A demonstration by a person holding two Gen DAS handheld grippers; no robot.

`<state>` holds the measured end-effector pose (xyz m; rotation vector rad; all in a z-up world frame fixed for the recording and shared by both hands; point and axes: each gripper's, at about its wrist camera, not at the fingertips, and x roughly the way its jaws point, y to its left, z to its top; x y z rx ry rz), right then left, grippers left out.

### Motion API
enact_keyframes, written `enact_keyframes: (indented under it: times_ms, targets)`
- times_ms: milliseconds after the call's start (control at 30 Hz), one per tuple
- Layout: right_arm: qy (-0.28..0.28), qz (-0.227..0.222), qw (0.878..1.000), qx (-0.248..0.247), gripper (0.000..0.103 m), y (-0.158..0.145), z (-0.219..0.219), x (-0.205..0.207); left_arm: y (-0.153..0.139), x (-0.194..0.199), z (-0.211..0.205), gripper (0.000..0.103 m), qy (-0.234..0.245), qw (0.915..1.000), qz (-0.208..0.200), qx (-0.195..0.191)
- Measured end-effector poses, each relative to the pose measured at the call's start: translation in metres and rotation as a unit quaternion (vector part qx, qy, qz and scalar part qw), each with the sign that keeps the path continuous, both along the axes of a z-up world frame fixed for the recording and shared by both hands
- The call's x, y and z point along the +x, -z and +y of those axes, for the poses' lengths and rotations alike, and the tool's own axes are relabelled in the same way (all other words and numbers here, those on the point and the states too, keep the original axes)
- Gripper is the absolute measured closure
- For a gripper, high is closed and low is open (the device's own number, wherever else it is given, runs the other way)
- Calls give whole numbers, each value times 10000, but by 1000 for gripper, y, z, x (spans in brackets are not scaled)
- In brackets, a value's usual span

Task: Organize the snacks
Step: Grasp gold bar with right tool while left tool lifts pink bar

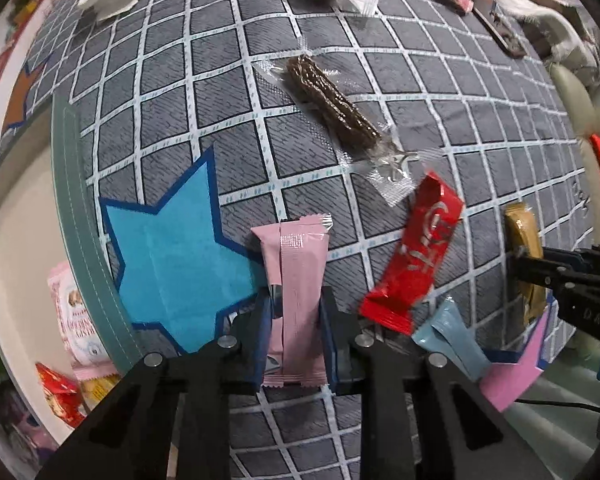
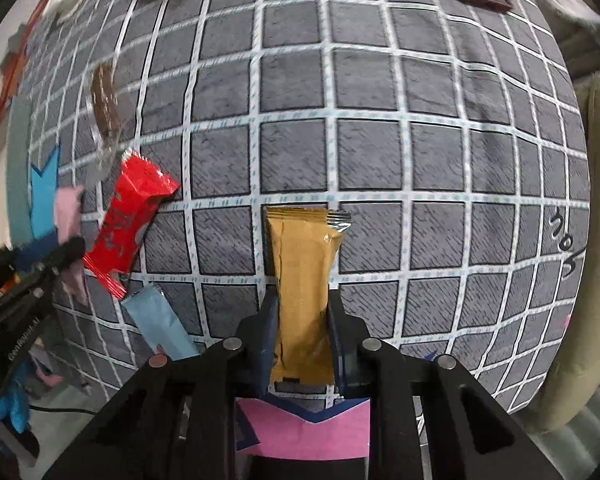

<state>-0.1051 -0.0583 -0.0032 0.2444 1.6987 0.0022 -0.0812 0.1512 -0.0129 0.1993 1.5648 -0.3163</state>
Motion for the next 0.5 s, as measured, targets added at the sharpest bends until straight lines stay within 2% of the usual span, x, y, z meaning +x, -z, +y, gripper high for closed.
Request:
enact_keyframes:
  times_ms: [167,333,500]
  targets:
    - [109,-185,9995,221,78,-15,-9,-4,-30,-6,2,78,-109,9996,-194,-200]
    - [40,-256,9994,228,78,-24,-5,-3,-56,-8,11,78,-230,9985,-341,-354]
    - [-92,25,10000,27,78,-14,4,-1,-72,-14,17,78,-304,9976,-441,-444]
